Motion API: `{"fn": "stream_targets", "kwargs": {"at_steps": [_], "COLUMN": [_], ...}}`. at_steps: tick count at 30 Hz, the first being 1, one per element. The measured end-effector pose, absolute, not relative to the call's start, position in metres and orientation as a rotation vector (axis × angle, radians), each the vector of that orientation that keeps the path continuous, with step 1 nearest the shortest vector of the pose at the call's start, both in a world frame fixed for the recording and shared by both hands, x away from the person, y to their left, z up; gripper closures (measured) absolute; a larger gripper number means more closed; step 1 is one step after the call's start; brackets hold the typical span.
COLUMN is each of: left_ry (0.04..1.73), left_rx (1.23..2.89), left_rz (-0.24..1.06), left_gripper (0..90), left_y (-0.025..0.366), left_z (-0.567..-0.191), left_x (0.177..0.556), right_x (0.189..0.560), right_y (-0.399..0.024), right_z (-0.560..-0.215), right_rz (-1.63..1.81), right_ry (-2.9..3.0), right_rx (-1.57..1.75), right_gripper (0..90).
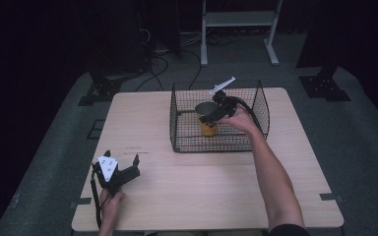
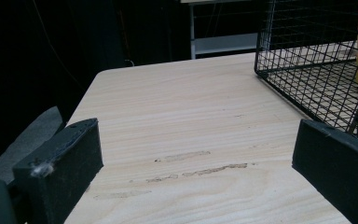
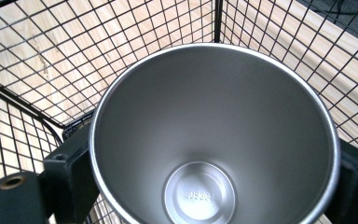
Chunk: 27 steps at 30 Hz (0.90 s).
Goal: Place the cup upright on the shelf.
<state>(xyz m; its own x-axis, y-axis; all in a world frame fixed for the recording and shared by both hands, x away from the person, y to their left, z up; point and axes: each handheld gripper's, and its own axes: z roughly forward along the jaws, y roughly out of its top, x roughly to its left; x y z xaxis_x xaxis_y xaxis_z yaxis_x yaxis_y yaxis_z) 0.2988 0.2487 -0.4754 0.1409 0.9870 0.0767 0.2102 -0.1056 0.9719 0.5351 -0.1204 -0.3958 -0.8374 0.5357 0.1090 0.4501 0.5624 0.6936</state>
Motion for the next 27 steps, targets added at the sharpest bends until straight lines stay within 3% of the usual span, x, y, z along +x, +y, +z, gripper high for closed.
{"fn": "stream_targets", "kwargs": {"at_steps": [14,27], "left_ry": [1.216,1.214], "left_rx": [1.503,1.504], "left_rz": [1.068,1.069], "left_gripper": [0.8,0.8], "left_y": [0.248,0.248], "left_z": [-0.475,-0.475], "left_x": [0.299,0.299], "right_x": [0.529,0.526], "right_y": [-0.123,-0.129], "right_z": [-0.396,-0.386], "right_rz": [1.055,1.086], "right_ry": [2.658,2.615], "right_rx": [0.832,0.838], "right_gripper": [9.4,2.5]}}
